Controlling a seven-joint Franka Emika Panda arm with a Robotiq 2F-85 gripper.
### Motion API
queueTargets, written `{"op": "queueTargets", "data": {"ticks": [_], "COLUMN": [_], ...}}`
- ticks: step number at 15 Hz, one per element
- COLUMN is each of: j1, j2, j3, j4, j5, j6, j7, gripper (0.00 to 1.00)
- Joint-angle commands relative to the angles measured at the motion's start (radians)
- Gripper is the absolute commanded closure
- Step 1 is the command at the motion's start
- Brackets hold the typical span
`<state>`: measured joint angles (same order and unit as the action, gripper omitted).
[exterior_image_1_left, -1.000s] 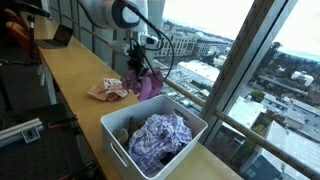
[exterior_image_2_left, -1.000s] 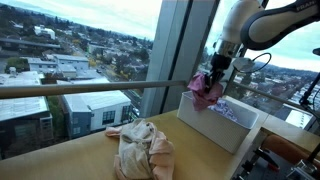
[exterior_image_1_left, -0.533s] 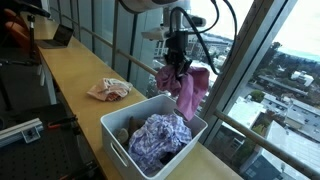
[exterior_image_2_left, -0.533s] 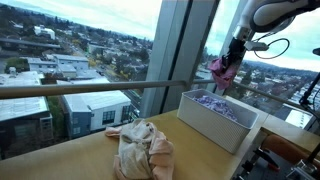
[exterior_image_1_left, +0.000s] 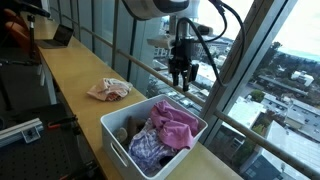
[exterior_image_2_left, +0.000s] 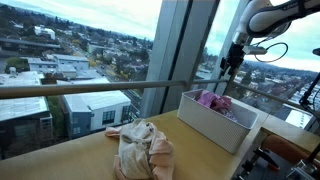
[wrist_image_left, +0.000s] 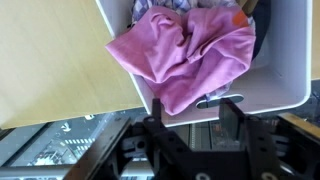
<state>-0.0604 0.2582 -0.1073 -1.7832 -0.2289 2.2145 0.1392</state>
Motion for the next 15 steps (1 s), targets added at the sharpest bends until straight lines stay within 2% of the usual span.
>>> {"op": "queueTargets", "data": {"ticks": [1, 2, 6, 11, 15], "j1": [0.037, 0.058, 0.154, 0.265, 0.316], "j2": [-0.042, -0.051, -0.032, 0.080, 0.194], "j3": [0.031, 0.048, 0.134, 0.229, 0.259], "j4": [-0.001, -0.018, -0.045, -0.032, -0.001], "j5": [0.020, 0.017, 0.038, 0.118, 0.167], "j6": [-0.045, -0.036, -0.020, 0.005, 0.027], "j7": [0.012, 0.025, 0.074, 0.134, 0.139], "gripper": [0.06, 0.00, 0.00, 0.00, 0.00]}}
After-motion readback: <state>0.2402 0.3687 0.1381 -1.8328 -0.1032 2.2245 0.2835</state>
